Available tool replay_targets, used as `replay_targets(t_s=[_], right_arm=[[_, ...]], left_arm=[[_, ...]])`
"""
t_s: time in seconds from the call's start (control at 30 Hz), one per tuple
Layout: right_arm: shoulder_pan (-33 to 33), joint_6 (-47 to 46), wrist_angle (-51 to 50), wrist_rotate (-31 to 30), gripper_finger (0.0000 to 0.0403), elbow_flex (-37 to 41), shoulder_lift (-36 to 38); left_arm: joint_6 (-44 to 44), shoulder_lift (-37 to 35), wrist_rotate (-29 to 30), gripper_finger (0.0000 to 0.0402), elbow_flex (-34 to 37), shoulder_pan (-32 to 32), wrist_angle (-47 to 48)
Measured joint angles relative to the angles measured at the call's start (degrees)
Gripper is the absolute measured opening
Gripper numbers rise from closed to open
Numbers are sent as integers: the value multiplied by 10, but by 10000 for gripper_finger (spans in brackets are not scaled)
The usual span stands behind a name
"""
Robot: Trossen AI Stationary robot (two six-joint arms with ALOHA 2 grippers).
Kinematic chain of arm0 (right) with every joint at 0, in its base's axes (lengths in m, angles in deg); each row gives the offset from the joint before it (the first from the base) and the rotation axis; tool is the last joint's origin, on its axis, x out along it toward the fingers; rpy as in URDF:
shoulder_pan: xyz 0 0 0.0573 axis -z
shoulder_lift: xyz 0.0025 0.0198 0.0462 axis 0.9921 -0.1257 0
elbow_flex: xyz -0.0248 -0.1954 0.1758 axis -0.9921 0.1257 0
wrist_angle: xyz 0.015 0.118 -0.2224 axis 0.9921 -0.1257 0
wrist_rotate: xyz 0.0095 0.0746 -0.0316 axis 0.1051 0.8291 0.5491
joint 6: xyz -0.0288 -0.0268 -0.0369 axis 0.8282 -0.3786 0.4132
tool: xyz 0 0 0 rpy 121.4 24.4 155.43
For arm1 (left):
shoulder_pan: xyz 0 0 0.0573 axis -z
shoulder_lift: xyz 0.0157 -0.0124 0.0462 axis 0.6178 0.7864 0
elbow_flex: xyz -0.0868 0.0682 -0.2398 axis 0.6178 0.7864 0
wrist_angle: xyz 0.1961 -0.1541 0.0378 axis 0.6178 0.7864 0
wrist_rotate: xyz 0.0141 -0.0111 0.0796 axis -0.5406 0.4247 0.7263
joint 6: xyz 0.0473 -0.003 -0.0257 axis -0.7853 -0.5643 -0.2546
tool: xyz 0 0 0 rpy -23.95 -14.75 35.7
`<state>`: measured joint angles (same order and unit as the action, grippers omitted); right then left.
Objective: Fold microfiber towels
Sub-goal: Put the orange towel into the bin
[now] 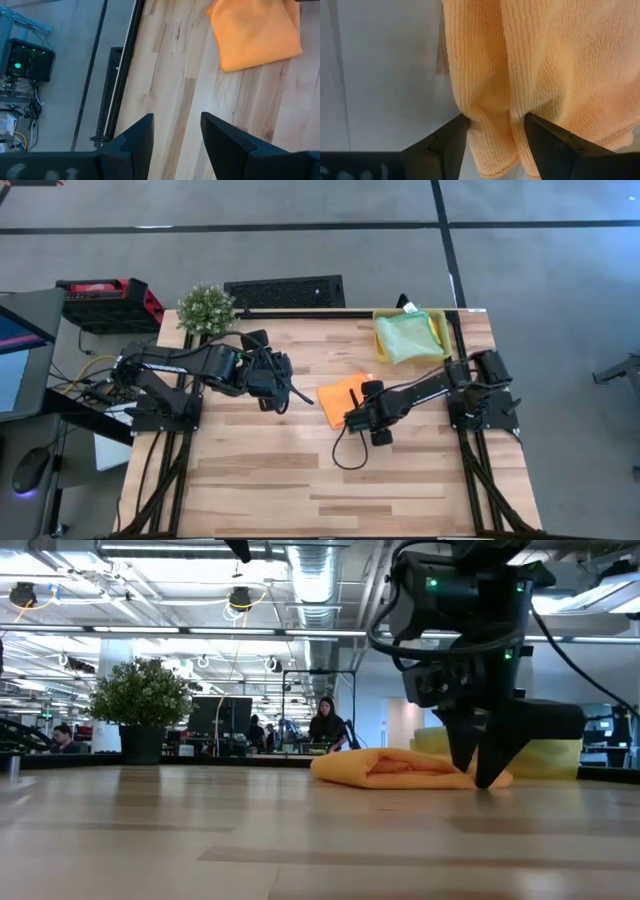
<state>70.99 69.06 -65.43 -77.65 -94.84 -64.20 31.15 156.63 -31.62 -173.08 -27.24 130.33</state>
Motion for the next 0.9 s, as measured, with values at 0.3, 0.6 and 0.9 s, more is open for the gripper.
replay_targets(t_s=[0.3,0.6,0.9], right_arm=[[6,-31,4,-45,206,2,-10],[15,-4,6,-102,21,5,-15],[61,89,13,-178,6,-33,-14]], left_arm=[[0,0,0,157,0,0,2],[0,0,0,157,0,0,3],[0,0,-1,157,0,0,3]])
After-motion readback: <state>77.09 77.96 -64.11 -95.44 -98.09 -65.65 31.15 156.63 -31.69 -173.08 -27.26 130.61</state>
